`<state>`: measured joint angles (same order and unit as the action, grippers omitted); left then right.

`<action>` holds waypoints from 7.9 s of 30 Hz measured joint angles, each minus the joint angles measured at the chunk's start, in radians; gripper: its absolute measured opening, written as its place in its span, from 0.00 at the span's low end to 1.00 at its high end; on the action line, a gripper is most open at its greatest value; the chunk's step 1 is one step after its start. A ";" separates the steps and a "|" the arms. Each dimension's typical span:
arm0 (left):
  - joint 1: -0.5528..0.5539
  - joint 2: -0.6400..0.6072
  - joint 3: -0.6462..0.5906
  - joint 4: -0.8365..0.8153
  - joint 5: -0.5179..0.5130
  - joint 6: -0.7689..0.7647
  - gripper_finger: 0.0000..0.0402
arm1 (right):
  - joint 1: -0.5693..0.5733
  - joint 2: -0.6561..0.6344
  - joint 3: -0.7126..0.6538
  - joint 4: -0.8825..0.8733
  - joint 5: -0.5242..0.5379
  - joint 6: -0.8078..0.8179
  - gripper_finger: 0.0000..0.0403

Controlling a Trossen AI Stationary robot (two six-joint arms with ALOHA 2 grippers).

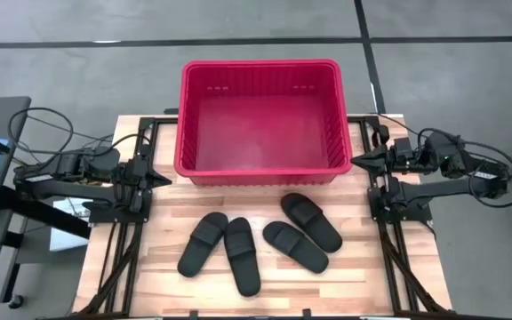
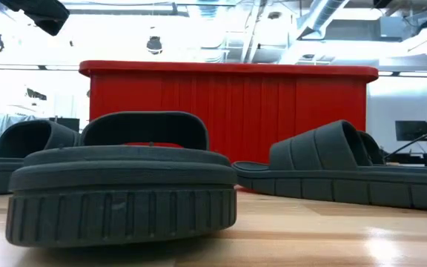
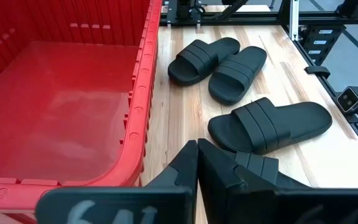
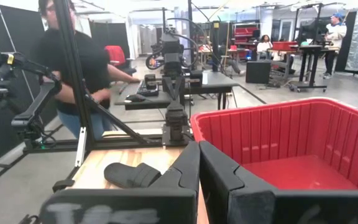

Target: Pick and place slides into bin

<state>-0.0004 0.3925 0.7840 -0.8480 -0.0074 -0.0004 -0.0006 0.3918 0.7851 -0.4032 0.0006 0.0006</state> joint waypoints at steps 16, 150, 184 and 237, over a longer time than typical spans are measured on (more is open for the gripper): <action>0.000 0.000 0.000 0.000 0.000 0.000 0.00 | 0.000 0.000 0.000 0.000 0.000 0.000 0.00; -0.496 0.540 0.201 0.943 -0.262 -0.476 0.00 | 0.000 0.000 0.000 0.000 0.000 0.000 0.00; -0.726 0.723 0.200 0.041 -0.058 -0.933 0.00 | 0.000 0.000 0.000 -0.001 0.000 0.000 0.00; -0.905 1.133 0.200 0.125 -0.169 -0.352 0.42 | 0.000 0.000 0.000 -0.001 0.000 0.000 0.00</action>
<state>-0.9050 1.5257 0.9836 -0.7227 -0.1763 -0.3523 -0.0002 0.3917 0.7852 -0.4039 0.0006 0.0006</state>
